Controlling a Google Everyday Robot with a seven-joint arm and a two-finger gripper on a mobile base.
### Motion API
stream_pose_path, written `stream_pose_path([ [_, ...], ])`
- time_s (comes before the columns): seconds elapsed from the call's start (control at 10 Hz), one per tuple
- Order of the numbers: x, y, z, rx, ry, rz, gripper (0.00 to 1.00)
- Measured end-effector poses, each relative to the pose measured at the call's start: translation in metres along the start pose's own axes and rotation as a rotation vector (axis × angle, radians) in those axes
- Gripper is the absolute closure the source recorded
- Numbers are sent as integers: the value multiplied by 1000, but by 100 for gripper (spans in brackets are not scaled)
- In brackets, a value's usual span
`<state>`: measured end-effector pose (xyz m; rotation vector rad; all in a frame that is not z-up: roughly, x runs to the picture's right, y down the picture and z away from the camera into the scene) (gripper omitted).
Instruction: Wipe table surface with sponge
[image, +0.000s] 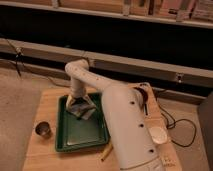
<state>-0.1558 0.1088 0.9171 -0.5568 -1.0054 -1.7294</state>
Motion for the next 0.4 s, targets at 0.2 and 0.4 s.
stream_pose_path([
  [0.2, 0, 0, 2, -8, -1, -2, 27],
  [0.4, -1, 0, 4, -23, 0, -5, 46],
])
